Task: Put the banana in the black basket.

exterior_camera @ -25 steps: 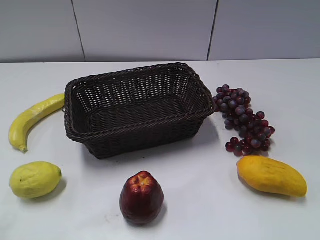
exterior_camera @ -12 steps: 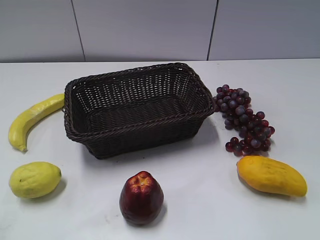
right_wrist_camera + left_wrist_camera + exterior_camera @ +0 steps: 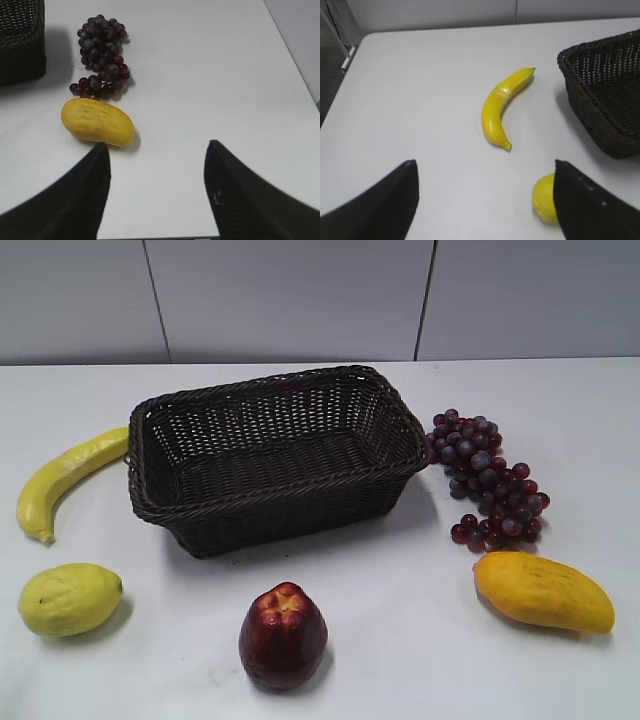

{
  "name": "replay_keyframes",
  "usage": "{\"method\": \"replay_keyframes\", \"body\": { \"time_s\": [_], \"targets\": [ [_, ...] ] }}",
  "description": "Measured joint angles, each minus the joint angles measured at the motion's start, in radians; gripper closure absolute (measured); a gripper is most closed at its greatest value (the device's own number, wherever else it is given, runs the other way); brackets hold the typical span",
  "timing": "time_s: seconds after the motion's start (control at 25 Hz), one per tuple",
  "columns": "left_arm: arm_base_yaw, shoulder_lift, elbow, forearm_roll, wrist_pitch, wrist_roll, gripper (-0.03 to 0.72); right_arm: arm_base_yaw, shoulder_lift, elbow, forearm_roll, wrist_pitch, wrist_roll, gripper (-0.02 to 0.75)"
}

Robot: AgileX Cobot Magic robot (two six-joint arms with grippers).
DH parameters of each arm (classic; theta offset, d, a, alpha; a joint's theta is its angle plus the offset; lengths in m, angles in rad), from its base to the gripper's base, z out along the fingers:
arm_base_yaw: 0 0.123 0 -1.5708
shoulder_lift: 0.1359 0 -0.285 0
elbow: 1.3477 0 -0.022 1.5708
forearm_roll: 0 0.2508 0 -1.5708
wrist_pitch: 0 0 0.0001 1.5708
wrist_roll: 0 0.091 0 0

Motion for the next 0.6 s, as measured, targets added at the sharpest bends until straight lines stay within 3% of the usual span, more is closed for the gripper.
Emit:
{"method": "replay_keyframes", "body": {
  "time_s": [0.32,0.6],
  "targets": [
    [0.000,0.493,-0.019,-0.036,-0.160,0.000,0.068,0.000,0.000,0.000,0.000,0.000,0.000,0.256],
    [0.000,0.869,-0.185,-0.040,-0.182,0.004,0.009,0.000,0.000,0.000,0.000,0.000,0.000,0.256]
  ]
}}
